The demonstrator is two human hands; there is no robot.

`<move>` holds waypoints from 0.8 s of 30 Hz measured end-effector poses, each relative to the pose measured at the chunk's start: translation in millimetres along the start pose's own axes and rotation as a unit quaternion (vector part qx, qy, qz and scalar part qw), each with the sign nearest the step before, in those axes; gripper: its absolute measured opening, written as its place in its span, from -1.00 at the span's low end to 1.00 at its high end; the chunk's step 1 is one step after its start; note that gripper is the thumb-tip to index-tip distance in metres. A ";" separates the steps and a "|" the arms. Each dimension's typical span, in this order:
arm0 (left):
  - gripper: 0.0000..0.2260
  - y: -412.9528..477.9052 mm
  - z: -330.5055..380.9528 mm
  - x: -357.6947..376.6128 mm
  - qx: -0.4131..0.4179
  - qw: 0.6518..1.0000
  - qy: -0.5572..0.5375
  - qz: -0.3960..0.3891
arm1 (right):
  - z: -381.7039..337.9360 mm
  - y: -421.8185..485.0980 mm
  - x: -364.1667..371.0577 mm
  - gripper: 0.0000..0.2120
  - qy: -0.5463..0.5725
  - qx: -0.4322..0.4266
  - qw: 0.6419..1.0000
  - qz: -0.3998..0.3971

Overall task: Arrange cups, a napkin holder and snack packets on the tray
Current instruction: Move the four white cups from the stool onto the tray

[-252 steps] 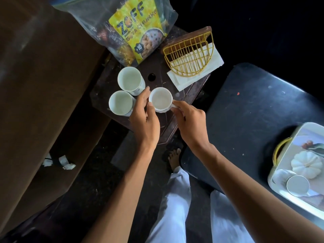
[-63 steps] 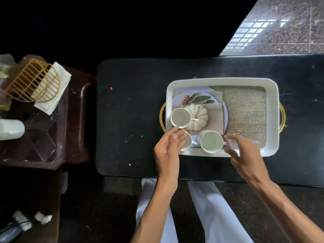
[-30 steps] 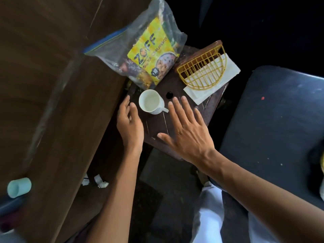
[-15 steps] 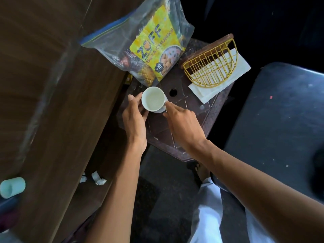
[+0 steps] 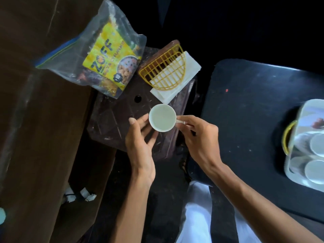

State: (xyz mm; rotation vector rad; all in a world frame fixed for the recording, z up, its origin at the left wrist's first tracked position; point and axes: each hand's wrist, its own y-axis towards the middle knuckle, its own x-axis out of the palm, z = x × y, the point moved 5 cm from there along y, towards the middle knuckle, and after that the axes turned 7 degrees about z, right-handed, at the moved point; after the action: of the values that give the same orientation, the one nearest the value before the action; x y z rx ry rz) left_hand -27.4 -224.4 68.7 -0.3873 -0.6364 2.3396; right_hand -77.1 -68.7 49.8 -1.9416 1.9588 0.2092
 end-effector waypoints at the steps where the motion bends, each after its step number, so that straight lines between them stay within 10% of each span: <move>1: -0.61 -10.9 -4.0 10.4 -0.002 1.000 -0.001 -0.010 | 4.2 -2.4 -17.9 -0.87 0.005 0.001 1.000 0.018; 24: -0.80 -239.7 -136.0 275.6 -0.034 0.966 0.119 -0.229 | 144.0 -51.4 -390.5 -0.85 -0.040 0.120 0.964 0.232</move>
State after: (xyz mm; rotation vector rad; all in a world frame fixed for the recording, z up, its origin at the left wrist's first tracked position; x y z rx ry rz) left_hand -42.6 164.9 55.7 -0.4870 -0.6152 1.8041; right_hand -11.9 345.2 66.9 -1.2868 2.2388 0.1577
